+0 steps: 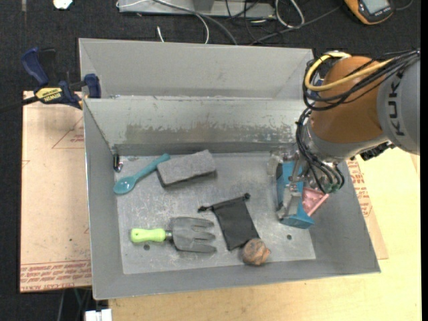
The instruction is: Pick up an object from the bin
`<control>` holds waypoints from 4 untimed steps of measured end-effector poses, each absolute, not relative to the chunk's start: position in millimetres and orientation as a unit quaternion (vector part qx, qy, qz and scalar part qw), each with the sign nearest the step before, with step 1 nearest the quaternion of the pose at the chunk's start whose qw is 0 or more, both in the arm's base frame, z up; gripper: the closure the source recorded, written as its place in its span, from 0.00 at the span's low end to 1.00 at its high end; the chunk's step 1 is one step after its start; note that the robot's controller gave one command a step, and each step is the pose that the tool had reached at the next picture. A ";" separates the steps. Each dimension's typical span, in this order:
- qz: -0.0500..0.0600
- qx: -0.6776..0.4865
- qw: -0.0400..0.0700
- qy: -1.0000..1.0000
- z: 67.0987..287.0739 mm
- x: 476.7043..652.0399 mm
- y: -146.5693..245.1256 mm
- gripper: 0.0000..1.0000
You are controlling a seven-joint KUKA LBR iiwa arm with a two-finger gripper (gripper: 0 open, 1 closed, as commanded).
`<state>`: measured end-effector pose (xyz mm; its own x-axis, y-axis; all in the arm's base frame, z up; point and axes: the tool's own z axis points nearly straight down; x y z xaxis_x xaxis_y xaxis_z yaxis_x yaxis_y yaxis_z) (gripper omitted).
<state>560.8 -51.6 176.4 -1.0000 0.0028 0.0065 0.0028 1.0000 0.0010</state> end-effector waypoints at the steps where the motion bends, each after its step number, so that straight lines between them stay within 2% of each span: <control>1: 0.000 -0.001 -0.001 -1.000 181.2 562.3 -51.4 0.00; 2: 0.000 0.016 -0.003 -1.000 120.8 542.8 -34.6 0.00; 3: 0.000 0.005 -0.008 -1.000 72.7 551.3 0.1 0.00; 4: 0.000 0.058 -0.002 -0.998 71.3 585.5 34.6 1.00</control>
Offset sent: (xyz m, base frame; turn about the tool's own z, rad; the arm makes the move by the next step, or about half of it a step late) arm -0.0349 0.0303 -0.1038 -0.0654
